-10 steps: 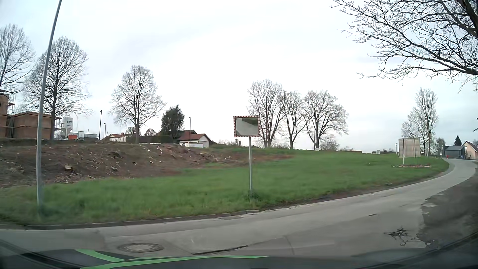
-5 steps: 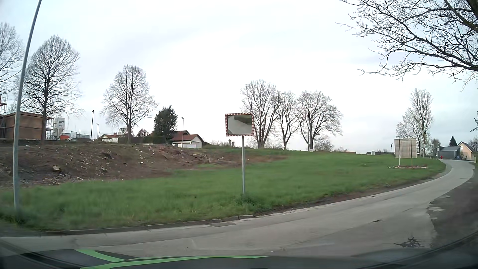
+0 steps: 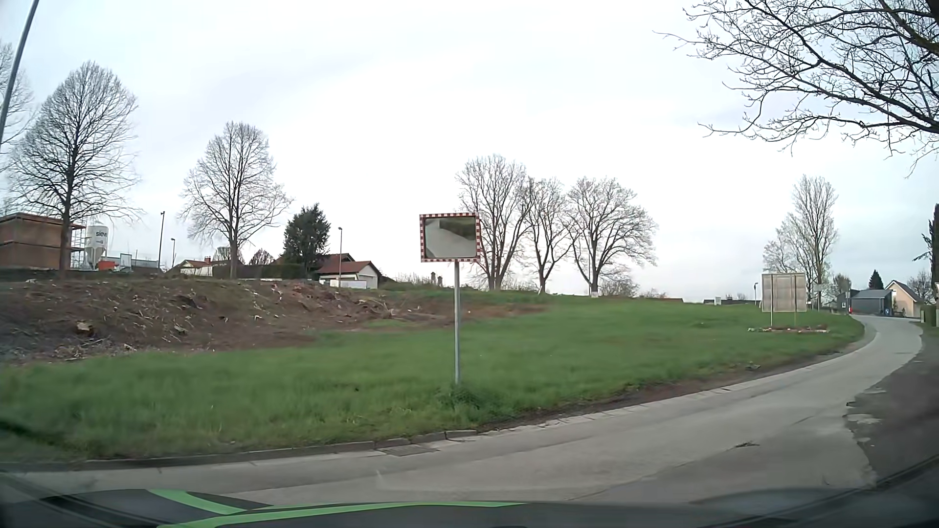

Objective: Follow the waypoints while adhering to traffic rules and regulations

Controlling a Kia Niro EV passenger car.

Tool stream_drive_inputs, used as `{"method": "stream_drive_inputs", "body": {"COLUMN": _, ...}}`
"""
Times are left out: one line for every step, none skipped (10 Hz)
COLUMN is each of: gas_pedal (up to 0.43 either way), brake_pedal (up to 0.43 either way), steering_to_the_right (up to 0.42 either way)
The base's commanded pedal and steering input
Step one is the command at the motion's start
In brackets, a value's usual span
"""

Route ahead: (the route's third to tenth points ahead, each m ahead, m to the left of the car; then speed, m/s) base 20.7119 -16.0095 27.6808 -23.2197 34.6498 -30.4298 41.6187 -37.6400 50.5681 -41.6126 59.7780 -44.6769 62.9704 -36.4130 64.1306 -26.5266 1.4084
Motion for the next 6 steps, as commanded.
{"method": "stream_drive_inputs", "body": {"gas_pedal": 0.22, "brake_pedal": 0.0, "steering_to_the_right": 0.241}}
{"method": "stream_drive_inputs", "body": {"gas_pedal": 0.22, "brake_pedal": 0.0, "steering_to_the_right": 0.244}}
{"method": "stream_drive_inputs", "body": {"gas_pedal": 0.22, "brake_pedal": 0.0, "steering_to_the_right": 0.246}}
{"method": "stream_drive_inputs", "body": {"gas_pedal": 0.228, "brake_pedal": 0.0, "steering_to_the_right": 0.252}}
{"method": "stream_drive_inputs", "body": {"gas_pedal": 0.24, "brake_pedal": 0.0, "steering_to_the_right": 0.265}}
{"method": "stream_drive_inputs", "body": {"gas_pedal": 0.24, "brake_pedal": 0.0, "steering_to_the_right": 0.275}}
